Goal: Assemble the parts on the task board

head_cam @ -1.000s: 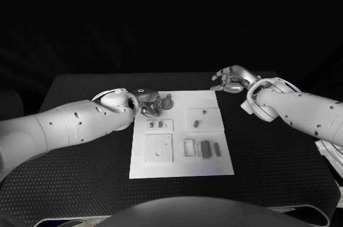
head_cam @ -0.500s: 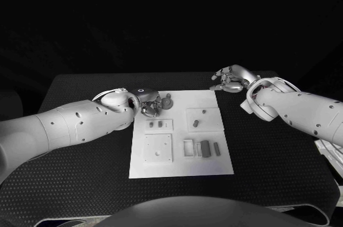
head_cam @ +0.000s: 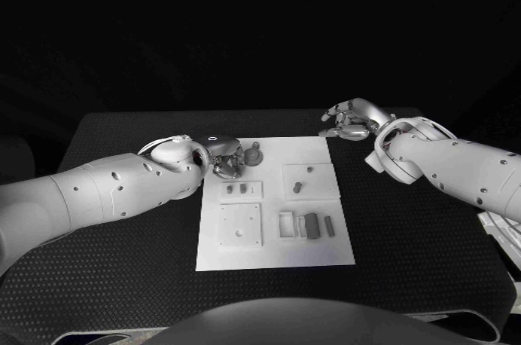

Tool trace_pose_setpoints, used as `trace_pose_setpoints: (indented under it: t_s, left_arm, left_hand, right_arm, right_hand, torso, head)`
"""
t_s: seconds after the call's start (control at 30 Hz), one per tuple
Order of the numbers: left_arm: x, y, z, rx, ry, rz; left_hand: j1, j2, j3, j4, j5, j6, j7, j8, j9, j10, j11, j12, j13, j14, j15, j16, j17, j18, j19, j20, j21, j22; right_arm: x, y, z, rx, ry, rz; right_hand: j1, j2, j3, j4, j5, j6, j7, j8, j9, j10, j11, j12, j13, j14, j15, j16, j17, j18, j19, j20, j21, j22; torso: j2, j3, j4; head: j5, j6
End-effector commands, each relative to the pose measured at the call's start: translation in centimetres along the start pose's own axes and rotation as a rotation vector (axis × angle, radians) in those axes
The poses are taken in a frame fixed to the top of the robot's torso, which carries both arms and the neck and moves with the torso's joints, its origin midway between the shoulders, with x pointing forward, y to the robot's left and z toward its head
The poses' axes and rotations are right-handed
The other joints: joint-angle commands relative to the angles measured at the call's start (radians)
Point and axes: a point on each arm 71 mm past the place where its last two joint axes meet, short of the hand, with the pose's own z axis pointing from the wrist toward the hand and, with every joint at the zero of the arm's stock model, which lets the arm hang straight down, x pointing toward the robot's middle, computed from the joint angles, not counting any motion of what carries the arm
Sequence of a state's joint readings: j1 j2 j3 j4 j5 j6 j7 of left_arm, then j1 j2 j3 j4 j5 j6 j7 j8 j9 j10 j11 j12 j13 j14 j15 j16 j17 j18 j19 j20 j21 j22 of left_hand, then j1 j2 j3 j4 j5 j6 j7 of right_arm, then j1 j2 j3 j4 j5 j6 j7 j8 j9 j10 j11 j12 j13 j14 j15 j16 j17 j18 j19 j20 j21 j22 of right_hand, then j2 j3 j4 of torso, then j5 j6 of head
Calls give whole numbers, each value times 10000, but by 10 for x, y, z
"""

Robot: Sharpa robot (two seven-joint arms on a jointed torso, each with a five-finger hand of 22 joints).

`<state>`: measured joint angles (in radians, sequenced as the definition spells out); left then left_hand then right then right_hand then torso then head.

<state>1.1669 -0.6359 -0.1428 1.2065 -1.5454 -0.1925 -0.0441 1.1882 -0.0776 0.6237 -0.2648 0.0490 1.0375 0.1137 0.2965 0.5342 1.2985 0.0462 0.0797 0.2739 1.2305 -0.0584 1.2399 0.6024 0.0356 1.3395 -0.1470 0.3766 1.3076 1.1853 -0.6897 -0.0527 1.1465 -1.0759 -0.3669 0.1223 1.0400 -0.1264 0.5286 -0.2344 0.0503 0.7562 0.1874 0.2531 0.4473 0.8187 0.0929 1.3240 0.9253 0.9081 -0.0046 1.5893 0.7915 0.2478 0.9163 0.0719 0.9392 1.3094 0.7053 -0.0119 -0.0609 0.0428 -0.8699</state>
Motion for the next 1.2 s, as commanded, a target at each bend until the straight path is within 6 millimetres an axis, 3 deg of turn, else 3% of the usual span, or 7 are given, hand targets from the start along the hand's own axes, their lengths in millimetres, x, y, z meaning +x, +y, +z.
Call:
trace_pose_setpoints:
  t_s: [0.03, 0.77, 0.9, 0.93, 1.07, 1.2]
  left_arm:
    - [9, -5, -1, 300, 239, -123]
    - [12, -5, 1, 70, 597, -113]
    - [12, -4, 2, -20, 589, -104]
    - [12, -4, 2, -13, 586, -104]
    - [11, -4, 2, 25, 457, -180]
    - [9, -3, 1, 68, 218, -301]
  left_hand:
    - [-7, 60, -1, 10, 42, 83, 2, 53, 25, 78, 21, 35, 16, 19, -56, 52, -16, 670, -50, -116, 36, 237]
    - [-64, -68, -71, -8, 29, -75, 54, -39, -14, -48, 73, -98, 12, -142, -7, 59, -20, 617, -180, -107, 42, 238]
    - [-152, -195, -127, 26, 6, -484, 225, -264, -119, -396, 184, -182, -54, -326, 104, 45, -21, 610, -328, -35, 5, 229]
    - [-175, -261, -142, 24, 9, -861, 353, -471, -216, -628, 250, -199, -104, -408, 156, 26, -27, 625, -375, 9, -16, 223]
    - [-199, -448, -239, 23, 10, -1447, 281, -734, -349, -1152, 410, -175, -204, -532, 311, 77, -13, 746, -425, 161, -26, 225]
    - [-217, -512, -296, 30, 15, -1505, 296, -732, -353, -1303, 457, -168, -227, -561, 358, 99, -15, 804, -421, 209, -17, 228]
  right_arm:
    - [0, 1, 0, -103, 16, -12]
    - [0, 0, 0, -86, 23, -15]
    - [0, 0, 0, -76, 19, -18]
    - [0, 0, 0, -76, 19, -18]
    - [0, 0, -1, -76, 10, -19]
    - [0, 0, -1, -72, 9, -20]
  right_hand:
    - [-101, -1, 24, -46, -2, 1, 161, 59, -13, -98, 6, 47, -14, -20, -66, 54, -14, 140, -44, -3, -57, 147]
    - [-102, -2, 24, -47, -2, -3, 161, 61, -17, -101, 6, 51, -22, -22, -66, 56, -19, 140, -44, -2, -58, 146]
    - [-102, -4, 24, -48, -2, -4, 162, 61, -18, -101, 6, 51, -23, -22, -66, 56, -20, 140, -45, -3, -58, 146]
    - [-102, -4, 24, -48, -2, -4, 162, 61, -18, -101, 6, 52, -23, -22, -66, 56, -20, 140, -45, -3, -58, 146]
    - [-101, -6, 24, -49, -2, -6, 162, 61, -18, -102, 6, 52, -25, -23, -66, 56, -21, 140, -45, -3, -58, 146]
    - [-100, -8, 24, -51, -2, -7, 162, 60, -19, -102, 7, 52, -26, -23, -66, 56, -21, 140, -45, -3, -58, 146]
  torso:
    - [2, -6, 5]
    - [-1, 6, -13]
    - [0, 7, -12]
    - [0, 6, -11]
    - [-1, 2, -3]
    - [0, 2, -4]
  head:
    - [-8, -2]
    - [-20, 6]
    - [-25, 10]
    - [-26, 9]
    - [-40, 2]
    - [-39, 2]
